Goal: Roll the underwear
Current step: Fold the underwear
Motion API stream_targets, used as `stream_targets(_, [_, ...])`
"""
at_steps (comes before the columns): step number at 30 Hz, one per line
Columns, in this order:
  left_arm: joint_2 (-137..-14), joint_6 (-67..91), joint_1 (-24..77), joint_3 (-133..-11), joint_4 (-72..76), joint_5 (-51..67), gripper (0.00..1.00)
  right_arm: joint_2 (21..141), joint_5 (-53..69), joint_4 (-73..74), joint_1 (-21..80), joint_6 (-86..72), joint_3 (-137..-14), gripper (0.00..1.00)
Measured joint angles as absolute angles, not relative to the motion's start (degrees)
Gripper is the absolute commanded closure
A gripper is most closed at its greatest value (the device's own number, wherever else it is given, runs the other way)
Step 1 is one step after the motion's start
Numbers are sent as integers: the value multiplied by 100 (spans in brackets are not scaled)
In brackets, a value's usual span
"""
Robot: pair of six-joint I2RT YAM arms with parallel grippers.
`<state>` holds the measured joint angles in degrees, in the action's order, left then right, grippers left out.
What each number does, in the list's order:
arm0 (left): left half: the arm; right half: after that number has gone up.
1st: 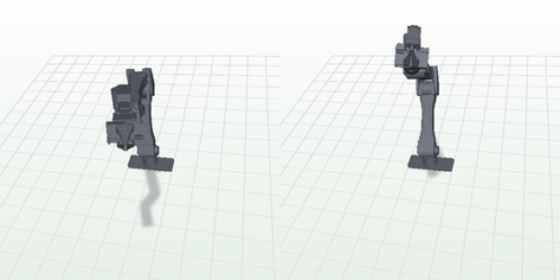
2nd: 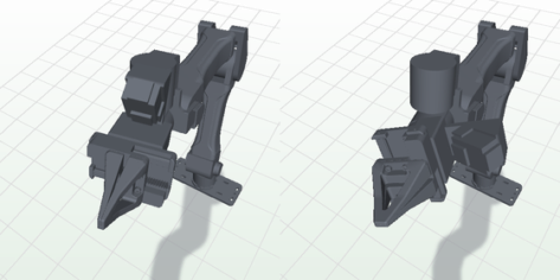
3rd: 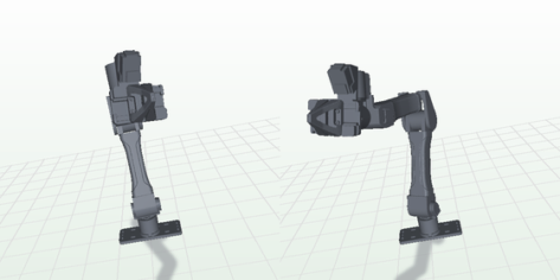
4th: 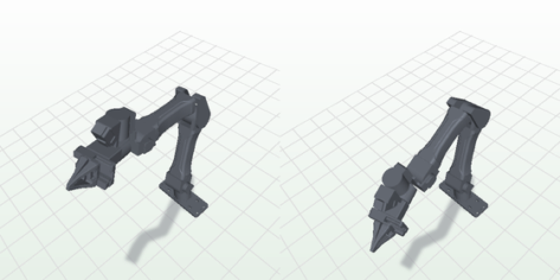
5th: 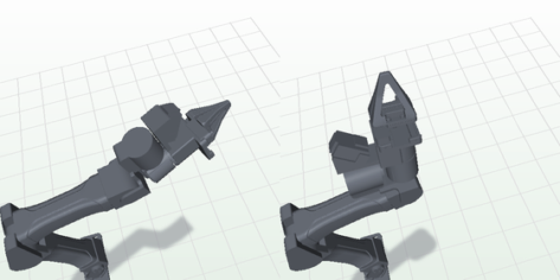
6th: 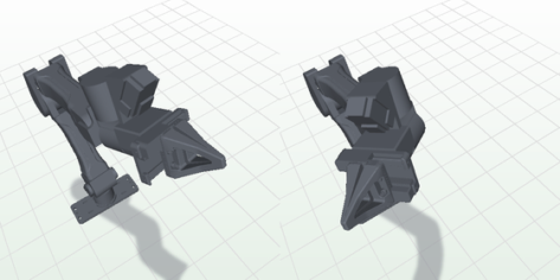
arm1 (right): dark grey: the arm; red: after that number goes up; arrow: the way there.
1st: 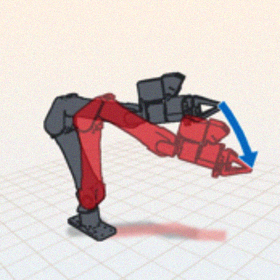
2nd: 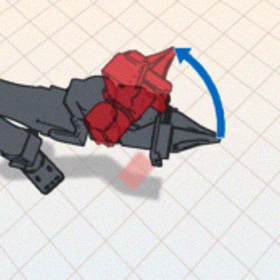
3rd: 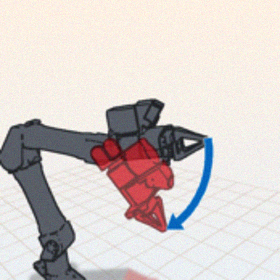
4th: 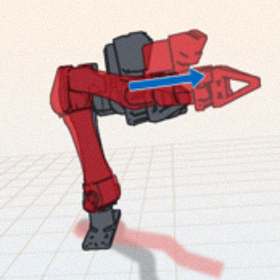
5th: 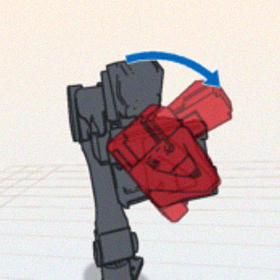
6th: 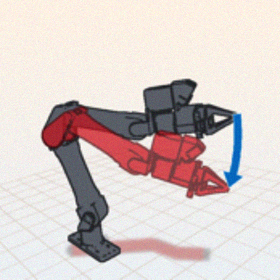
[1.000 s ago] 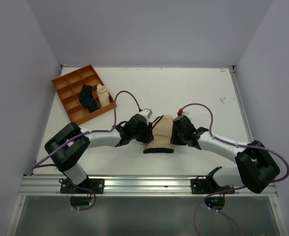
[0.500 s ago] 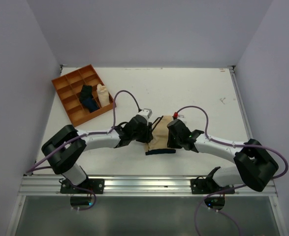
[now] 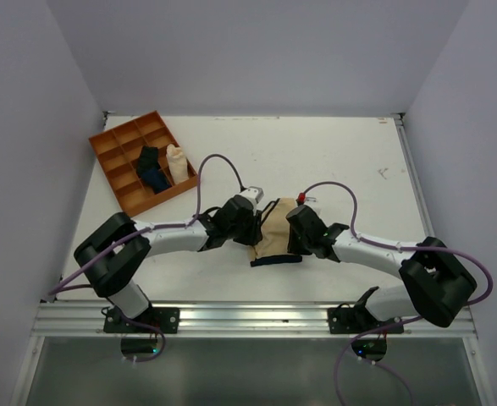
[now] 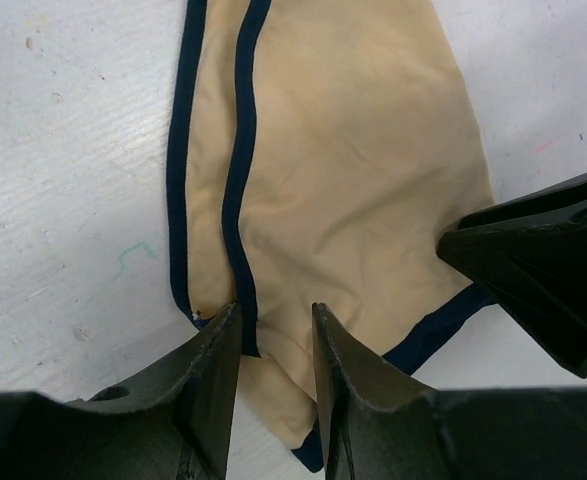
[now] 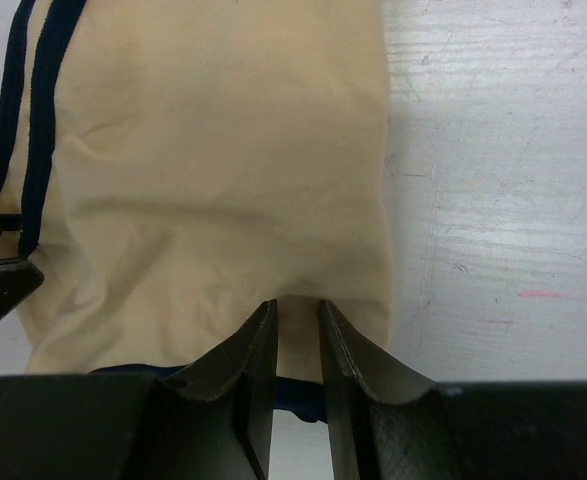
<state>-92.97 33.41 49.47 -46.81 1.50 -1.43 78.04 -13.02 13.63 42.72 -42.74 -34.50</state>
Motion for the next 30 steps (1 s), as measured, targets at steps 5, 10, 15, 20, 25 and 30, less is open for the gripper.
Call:
stream_targets(5, [-9504, 3391, 4947, -4681, 148, -126, 63, 7802, -1302, 1363, 4272, -4263, -3450, 73])
stream_targets(10, [-9590, 3452, 4947, -4681, 115, -163, 64, 7800, -1302, 1361, 4272, -4261, -3450, 73])
stream_targets(15, [-9590, 3527, 4947, -4681, 99, -220, 83, 7797, -1304, 1361, 4270, -4261, -3450, 73])
stream_targets(20, [-9590, 3540, 4947, -4683, 58, -305, 100, 7793, -1306, 1363, 4270, -4259, -3450, 73])
stream_targets(25, [-9590, 3531, 4947, -4770, -169, -414, 100, 7793, -1380, 1367, 4272, -4246, -3450, 72])
stream_targets(30, [-9588, 3465, 4945, -4936, -414, -694, 100, 7795, -1428, 1372, 4272, -4239, -3450, 72])
